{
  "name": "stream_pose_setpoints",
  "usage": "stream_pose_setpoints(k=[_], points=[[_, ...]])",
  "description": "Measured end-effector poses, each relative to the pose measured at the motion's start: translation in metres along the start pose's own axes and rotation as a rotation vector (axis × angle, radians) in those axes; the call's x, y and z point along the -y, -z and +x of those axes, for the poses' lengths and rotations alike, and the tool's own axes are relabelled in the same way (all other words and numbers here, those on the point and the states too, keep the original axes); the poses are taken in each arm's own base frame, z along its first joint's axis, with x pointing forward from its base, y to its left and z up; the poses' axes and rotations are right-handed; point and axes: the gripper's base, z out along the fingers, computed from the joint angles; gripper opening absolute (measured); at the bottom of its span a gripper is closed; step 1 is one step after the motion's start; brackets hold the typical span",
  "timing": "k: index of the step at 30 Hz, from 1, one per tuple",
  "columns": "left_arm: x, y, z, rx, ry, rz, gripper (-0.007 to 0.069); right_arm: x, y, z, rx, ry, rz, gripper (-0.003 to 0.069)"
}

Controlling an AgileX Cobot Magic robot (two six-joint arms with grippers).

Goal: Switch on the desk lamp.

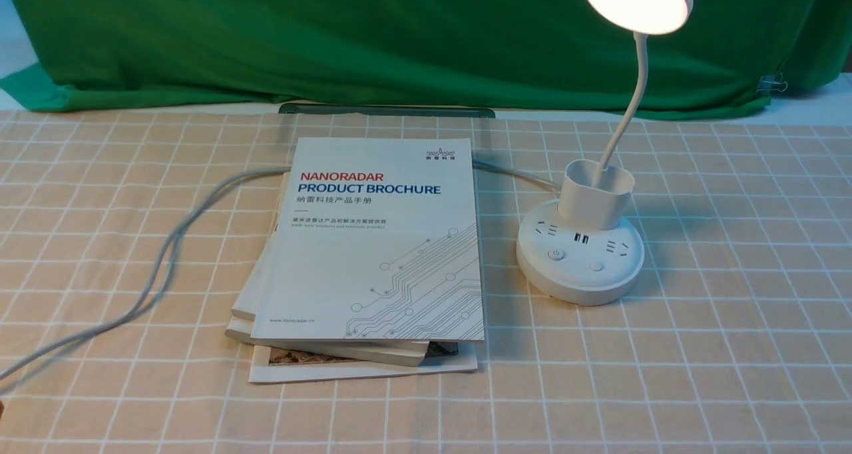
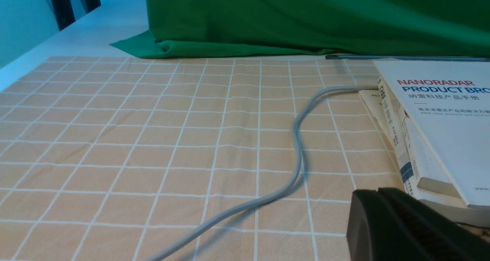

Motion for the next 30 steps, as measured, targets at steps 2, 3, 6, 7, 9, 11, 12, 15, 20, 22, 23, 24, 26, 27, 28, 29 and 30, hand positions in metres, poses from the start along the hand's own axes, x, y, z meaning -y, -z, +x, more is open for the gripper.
stream_pose_setpoints(k=[2, 3, 6, 7, 9, 11, 12, 15, 20, 22, 23, 24, 26, 27, 28, 29, 30], points=[[0.0000, 0.0000, 0.0000, 0.000, 0.000, 0.000, 0.0021, 0.0000, 0.0000, 0.0000, 0.000, -0.001, 0.000, 0.0170], [0.0000, 0.0000, 0.0000, 0.000, 0.000, 0.000, 0.0021, 0.0000, 0.0000, 0.0000, 0.000, -0.001, 0.000, 0.0172], [0.0000, 0.0000, 0.0000, 0.000, 0.000, 0.000, 0.0021, 0.0000, 0.0000, 0.0000, 0.000, -0.002, 0.000, 0.0180], [0.0000, 0.0000, 0.0000, 0.000, 0.000, 0.000, 0.0021, 0.0000, 0.0000, 0.0000, 0.000, -0.002, 0.000, 0.0181], [0.0000, 0.0000, 0.0000, 0.000, 0.000, 0.000, 0.0021, 0.0000, 0.0000, 0.0000, 0.000, -0.002, 0.000, 0.0183], [0.0000, 0.0000, 0.0000, 0.000, 0.000, 0.000, 0.0021, -0.0001, 0.0000, 0.0000, 0.000, -0.003, -0.001, 0.0188], [0.0000, 0.0000, 0.0000, 0.000, 0.000, 0.000, 0.0021, -0.0001, 0.0000, 0.0000, 0.000, -0.003, -0.001, 0.0189], [0.0000, 0.0000, 0.0000, 0.000, 0.000, 0.000, 0.0021, -0.0001, 0.0000, 0.0000, 0.000, -0.003, -0.001, 0.0192], [0.0000, 0.0000, 0.0000, 0.000, 0.000, 0.000, 0.0021, -0.0001, 0.0000, 0.0000, 0.000, -0.003, -0.001, 0.0200], [0.0000, 0.0000, 0.0000, 0.000, 0.000, 0.000, 0.0021, -0.0001, 0.0000, 0.0000, 0.000, -0.003, -0.001, 0.0202], [0.0000, 0.0000, 0.0000, 0.000, 0.000, 0.000, 0.0021, -0.0001, 0.0000, 0.0000, 0.000, -0.003, -0.001, 0.0204], [0.0000, 0.0000, 0.0000, 0.000, 0.000, 0.000, 0.0021, -0.0001, 0.0000, 0.0000, 0.000, -0.003, -0.001, 0.0208], [0.0000, 0.0000, 0.0000, 0.000, 0.000, 0.000, 0.0021, -0.0001, 0.0000, 0.0000, 0.000, -0.003, -0.001, 0.0213], [0.0000, 0.0000, 0.0000, 0.000, 0.000, 0.000, 0.0021, -0.0001, 0.0000, 0.0000, 0.000, -0.003, -0.001, 0.0216], [0.0000, 0.0000, 0.0000, 0.000, 0.000, 0.000, 0.0021, -0.0001, 0.0000, 0.0000, 0.000, -0.003, -0.001, 0.0218], [0.0000, 0.0000, 0.0000, 0.000, 0.000, 0.000, 0.0021, -0.0001, 0.0000, 0.0000, 0.000, -0.003, -0.001, 0.0222], [0.0000, 0.0000, 0.0000, 0.000, 0.000, 0.000, 0.0021, -0.0001, 0.0000, 0.0000, 0.000, -0.003, -0.001, 0.0227]])
